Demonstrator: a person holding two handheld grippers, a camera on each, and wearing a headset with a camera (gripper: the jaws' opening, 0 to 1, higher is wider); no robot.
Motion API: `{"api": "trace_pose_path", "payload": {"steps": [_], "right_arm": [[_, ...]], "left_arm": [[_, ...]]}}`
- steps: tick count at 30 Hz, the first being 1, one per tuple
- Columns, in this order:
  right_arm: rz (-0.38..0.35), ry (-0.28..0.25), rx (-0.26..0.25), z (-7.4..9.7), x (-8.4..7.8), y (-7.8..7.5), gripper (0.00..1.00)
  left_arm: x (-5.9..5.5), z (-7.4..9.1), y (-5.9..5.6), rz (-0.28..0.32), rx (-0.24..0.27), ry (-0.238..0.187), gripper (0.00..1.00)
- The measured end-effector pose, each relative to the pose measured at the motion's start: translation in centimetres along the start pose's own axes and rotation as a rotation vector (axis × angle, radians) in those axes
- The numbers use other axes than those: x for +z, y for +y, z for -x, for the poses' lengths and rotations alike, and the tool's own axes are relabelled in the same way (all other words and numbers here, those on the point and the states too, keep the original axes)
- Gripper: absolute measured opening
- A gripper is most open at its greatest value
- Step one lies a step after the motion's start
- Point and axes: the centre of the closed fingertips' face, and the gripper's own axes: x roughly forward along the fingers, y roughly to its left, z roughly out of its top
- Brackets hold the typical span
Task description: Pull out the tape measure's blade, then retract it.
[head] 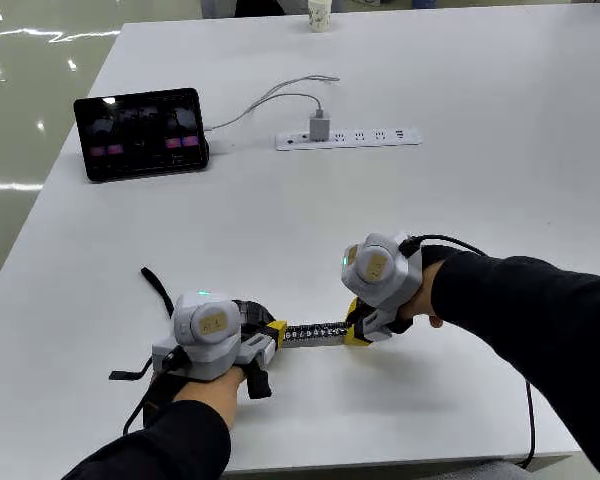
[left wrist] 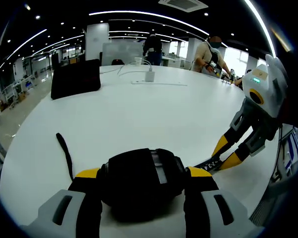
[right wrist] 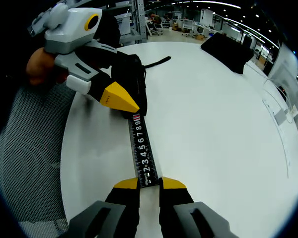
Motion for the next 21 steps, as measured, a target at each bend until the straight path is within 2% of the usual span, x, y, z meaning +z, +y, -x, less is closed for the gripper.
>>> {"api": "trace_pose_path", "payload": {"steps": [8,17,21], "right_arm": [[-0.036,-0.006,0.003,-0.26,0.34,0.08,0.11],[-0.014,-0.009,0.005,-0.36,0.62,0.15,0.11],[-0.031,-0.012,0.004,-0.4,0.77,0.22,0.11]], "left_arm": [[-0.05,0.0,0.01,0.0,-0.002,0.007,0.62],[-0.03,-0.03,0.11,-0.001,-0.004,0.007,0.62],[0.0,-0.06,0.11,0.0,-0.004,0.006,0.62]]}}
